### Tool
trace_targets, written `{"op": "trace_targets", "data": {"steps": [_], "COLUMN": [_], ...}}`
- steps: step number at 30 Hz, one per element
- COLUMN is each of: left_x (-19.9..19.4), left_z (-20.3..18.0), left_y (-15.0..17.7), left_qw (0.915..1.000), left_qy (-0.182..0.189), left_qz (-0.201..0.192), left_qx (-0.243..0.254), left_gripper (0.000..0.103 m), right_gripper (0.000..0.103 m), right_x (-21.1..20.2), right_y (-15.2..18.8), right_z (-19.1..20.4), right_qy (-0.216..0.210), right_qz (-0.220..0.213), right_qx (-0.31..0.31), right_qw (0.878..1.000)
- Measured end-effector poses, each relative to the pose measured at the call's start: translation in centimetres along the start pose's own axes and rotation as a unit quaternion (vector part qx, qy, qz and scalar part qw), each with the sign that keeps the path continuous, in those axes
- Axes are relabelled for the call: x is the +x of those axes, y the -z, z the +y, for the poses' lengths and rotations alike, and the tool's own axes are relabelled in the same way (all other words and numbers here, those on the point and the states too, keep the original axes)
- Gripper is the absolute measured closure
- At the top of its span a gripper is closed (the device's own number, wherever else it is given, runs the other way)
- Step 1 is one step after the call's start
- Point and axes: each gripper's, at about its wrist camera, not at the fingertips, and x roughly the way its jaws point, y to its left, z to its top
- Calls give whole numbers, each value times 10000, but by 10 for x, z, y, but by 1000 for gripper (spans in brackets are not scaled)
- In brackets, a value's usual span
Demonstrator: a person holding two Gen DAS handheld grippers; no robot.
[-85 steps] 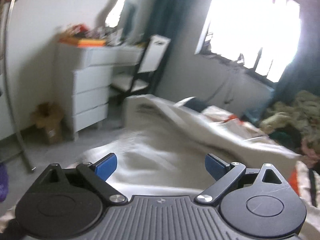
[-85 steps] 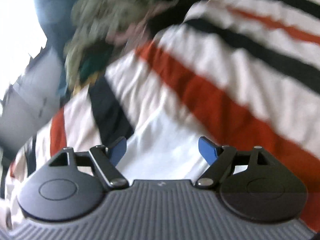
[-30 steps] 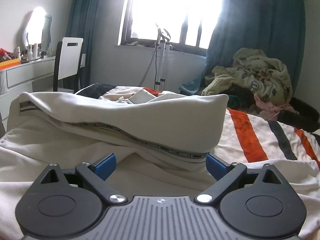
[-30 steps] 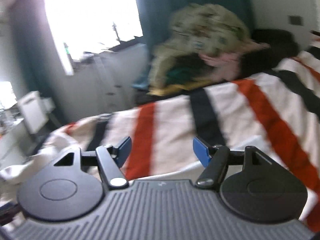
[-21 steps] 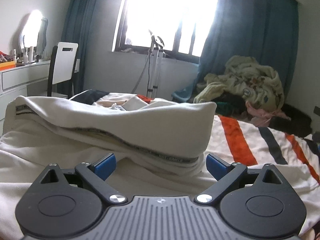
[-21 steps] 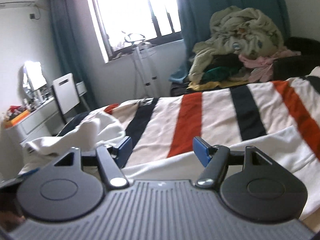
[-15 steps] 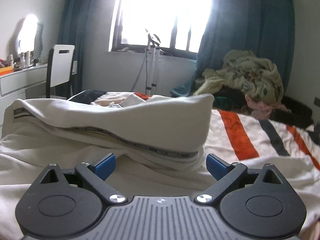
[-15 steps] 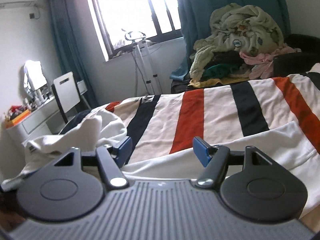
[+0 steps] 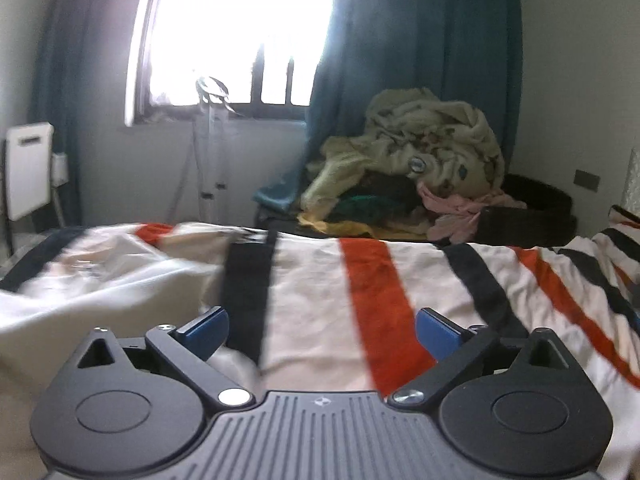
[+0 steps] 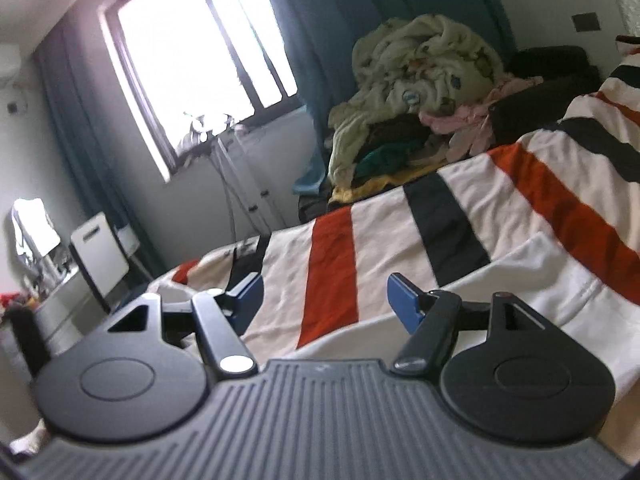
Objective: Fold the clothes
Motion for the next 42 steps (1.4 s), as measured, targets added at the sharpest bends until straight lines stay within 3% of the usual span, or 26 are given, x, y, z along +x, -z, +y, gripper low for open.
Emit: {"op": "trace_targets", "data": {"steps": [3, 5, 7, 9, 11, 14, 17, 18, 19, 20, 21, 22, 27, 30, 34, 37, 39, 41, 42], "left_x": [61, 103, 142, 175, 198, 225, 244, 249, 254, 255, 255, 253, 233, 212, 180, 148, 134, 128, 127], "left_z": [-15, -10, 3, 17, 36, 63, 79, 84, 88, 91, 93, 90, 61, 27, -44, -103, -133, -151, -155], "left_y": [-11, -14, -14, -15, -17, -21, -22, -22, -22, -22, -23, -24, -33, -48, -63, -66, -62, -52, -46], "left_qw": [9986, 9940, 9814, 9576, 9404, 9272, 9141, 9113, 9083, 9120, 9163, 9202, 9438, 9703, 9924, 9936, 9892, 9861, 9858], "left_qy": [-472, -1068, -1887, -2840, -3354, -3674, -3950, -3995, -4039, -3946, -3836, -3752, -3230, -2406, -1042, 271, 1011, 1318, 1360], "left_qz": [199, 221, 341, 364, 389, 718, 912, 998, 1083, 1100, 1107, 1085, 672, 197, -433, -745, -623, -373, -240], "left_qx": [-93, -16, 103, 323, 413, 123, -27, -80, -134, -220, -310, -264, 201, 139, 483, 801, 861, 940, 960], "left_gripper": [3, 3, 4, 4, 3, 3, 17, 32, 56, 68, 87, 93, 96, 97, 97, 97, 96, 93, 86], "right_gripper": [32, 32, 32, 32, 32, 32, 32, 32, 32, 32, 32, 32, 32, 32, 32, 32, 32, 32, 32], "right_x": [15, 30, 44, 56, 69, 86, 103, 107, 111, 114, 116, 117, 110, 104, 96, 85, 77, 69, 67], "right_y": [0, 0, 2, 5, 7, 11, 17, 19, 20, 21, 22, 22, 19, 18, 15, 10, 7, 3, 3], "right_z": [-10, -18, -24, -28, -33, -41, -45, -45, -46, -46, -47, -48, -50, -52, -60, -71, -81, -97, -104], "right_qy": [396, 606, 741, 850, 915, 972, 1024, 1033, 1042, 1013, 997, 981, 1000, 1040, 1185, 1452, 1703, 1977, 2060], "right_qz": [-42, 36, 91, 116, 171, 296, 450, 499, 547, 581, 582, 583, 425, 324, 160, -157, -407, -649, -718], "right_qx": [-38, 99, 253, 342, 424, 563, 575, 560, 545, 554, 575, 596, 701, 753, 950, 1174, 1347, 1635, 1772], "right_qw": [9992, 9981, 9969, 9957, 9948, 9932, 9921, 9918, 9916, 9916, 9916, 9917, 9916, 9912, 9883, 9823, 9753, 9643, 9597]}}
